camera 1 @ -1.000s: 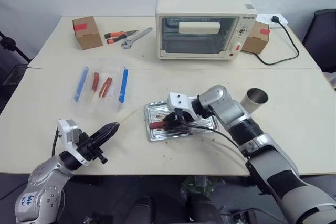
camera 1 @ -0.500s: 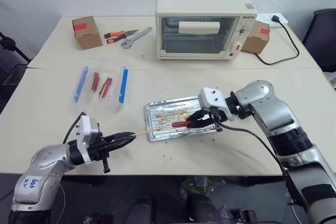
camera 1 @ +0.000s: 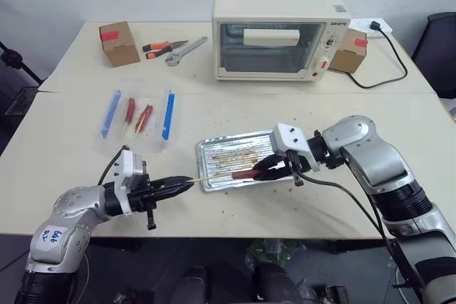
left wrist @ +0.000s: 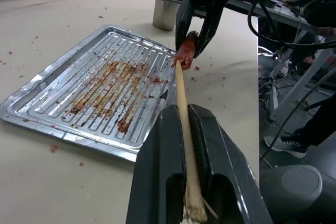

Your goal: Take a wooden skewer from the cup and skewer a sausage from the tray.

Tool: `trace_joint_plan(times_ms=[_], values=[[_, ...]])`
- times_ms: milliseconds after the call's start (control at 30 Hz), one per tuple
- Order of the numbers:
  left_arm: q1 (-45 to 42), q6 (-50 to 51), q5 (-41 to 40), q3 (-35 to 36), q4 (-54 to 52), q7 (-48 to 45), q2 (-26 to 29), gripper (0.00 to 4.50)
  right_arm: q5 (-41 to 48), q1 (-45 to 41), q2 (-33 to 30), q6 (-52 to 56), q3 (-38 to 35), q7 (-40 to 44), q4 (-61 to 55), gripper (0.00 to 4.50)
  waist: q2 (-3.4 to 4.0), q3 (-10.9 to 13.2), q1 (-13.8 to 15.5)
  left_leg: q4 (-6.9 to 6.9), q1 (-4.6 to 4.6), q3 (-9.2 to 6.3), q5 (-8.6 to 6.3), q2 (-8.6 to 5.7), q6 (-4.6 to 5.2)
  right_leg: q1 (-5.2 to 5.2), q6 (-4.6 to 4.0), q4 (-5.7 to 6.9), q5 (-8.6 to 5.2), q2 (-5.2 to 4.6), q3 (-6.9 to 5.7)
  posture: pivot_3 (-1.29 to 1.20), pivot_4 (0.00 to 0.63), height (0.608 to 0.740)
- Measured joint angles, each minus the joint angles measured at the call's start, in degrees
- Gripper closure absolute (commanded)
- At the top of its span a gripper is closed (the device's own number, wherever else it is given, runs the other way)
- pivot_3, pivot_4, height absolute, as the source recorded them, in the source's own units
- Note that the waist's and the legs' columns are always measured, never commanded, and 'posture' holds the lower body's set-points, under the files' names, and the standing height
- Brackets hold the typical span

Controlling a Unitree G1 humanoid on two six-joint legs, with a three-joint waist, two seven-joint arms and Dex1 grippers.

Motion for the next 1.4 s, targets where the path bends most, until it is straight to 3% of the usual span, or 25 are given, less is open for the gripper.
trace_joint_plan(times_ms=[400, 467, 1400], values=[[-0.03, -0.19, 0.66, -0.43, 0.37, 0.16, -0.96, 4.5, 0.04, 0.0, -0.18, 0.79, 0.01, -0.15, -0.01, 3.65, 0.0, 0.0, 0.03, 0.01, 0.0, 0.0, 0.0, 0.0, 0.0, 0.0, 0.0, 0.01, 0.0, 0.0, 0.0, 0.0, 0.15, 0.74], [-0.07, -0.19, 0.74, -0.45, 0.38, 0.15, -1.0, 4.5, 0.04, 0.0, -0.18, 0.96, 0.01, -0.14, -0.01, 3.98, 0.0, 0.0, 0.03, 0.01, 0.0, 0.0, 0.0, 0.0, 0.0, 0.0, 0.0, 0.01, 0.0, 0.0, 0.0, 0.0, 0.15, 0.74], [-0.07, 0.61, 0.63, -0.42, 0.36, -0.03, -0.93, 4.5, 0.03, 0.0, -0.22, 0.86, 0.09, 0.01, 0.26, 3.98, 0.0, 0.0, 0.03, 0.02, 0.0, 0.0, 0.0, -0.01, 0.0, 0.0, 0.0, 0.03, 0.0, 0.0, 0.0, 0.0, 0.15, 0.74]])
